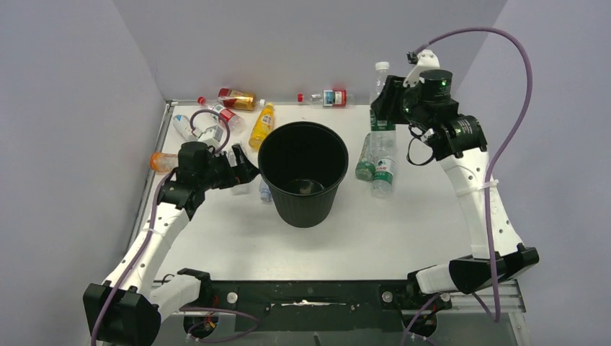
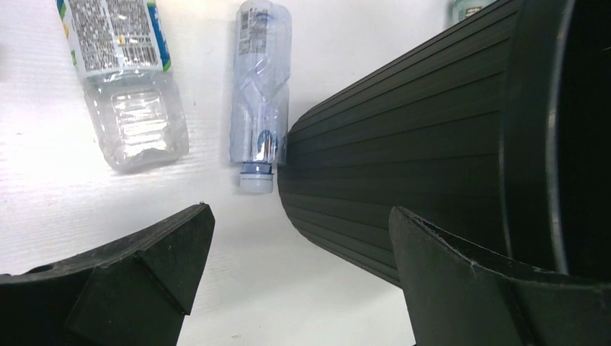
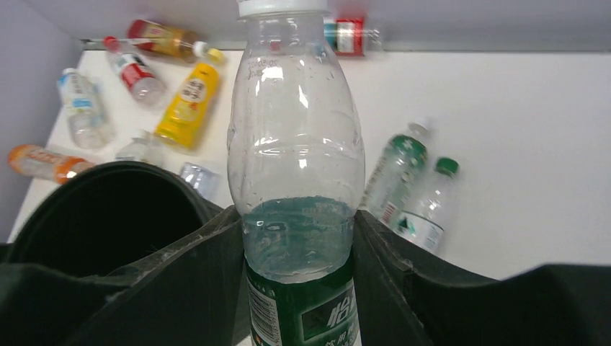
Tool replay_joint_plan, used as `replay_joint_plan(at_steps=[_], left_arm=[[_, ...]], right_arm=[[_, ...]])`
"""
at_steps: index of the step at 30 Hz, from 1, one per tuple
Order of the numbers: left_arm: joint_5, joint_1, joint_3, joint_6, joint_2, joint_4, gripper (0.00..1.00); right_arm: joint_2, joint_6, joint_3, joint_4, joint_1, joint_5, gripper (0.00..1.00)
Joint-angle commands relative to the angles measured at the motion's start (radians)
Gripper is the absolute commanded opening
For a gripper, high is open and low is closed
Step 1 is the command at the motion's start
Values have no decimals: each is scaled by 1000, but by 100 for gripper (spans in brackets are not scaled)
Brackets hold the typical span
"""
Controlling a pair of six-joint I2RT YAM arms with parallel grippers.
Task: Put the plastic bottles in the bin
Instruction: Pick up the plastic bottle at the center of the board, then place the plastic bottle in the trash bin.
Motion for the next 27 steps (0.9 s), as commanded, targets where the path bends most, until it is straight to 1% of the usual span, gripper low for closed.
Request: replay_joint_plan(at_steps=[1, 4, 6, 12, 16, 17, 19, 20, 22, 24, 25, 27], left_arm=[[-15, -3, -15, -9, -31, 33, 95], [-19, -6, -22, -11, -40, 37, 95], [-21, -7, -25, -9, -50, 40, 95], [-44, -9, -23, -5, -67, 22, 95], [-46, -8, -7, -11, -64, -1, 95], [-43, -9, 0, -11, -64, -9, 95], [-41, -9, 16, -11, -64, -28, 95], [-39, -8, 26, -11, -65, -42, 95], [-37, -8, 41, -10, -68, -62, 95], [-30, -8, 56, -9, -69, -85, 95], [-28, -8, 65, -5, -69, -97, 95], [-24, -8, 86, 2, -65, -127, 95]], right_arm=[[89, 14, 154, 33, 113, -26, 47], [136, 8, 229, 77, 199, -27, 47], [162, 2, 249, 108, 245, -29, 47], [227, -18, 257, 200, 359, -36, 47], [264, -31, 263, 207, 419, -29, 47], [271, -35, 260, 204, 432, -27, 49], [277, -42, 250, 193, 457, -16, 57], [277, -43, 240, 188, 473, -8, 62], [263, -44, 214, 179, 495, 12, 82], [243, -41, 185, 171, 512, 29, 91], [230, -36, 177, 167, 516, 37, 99], [209, -28, 176, 153, 519, 39, 98]])
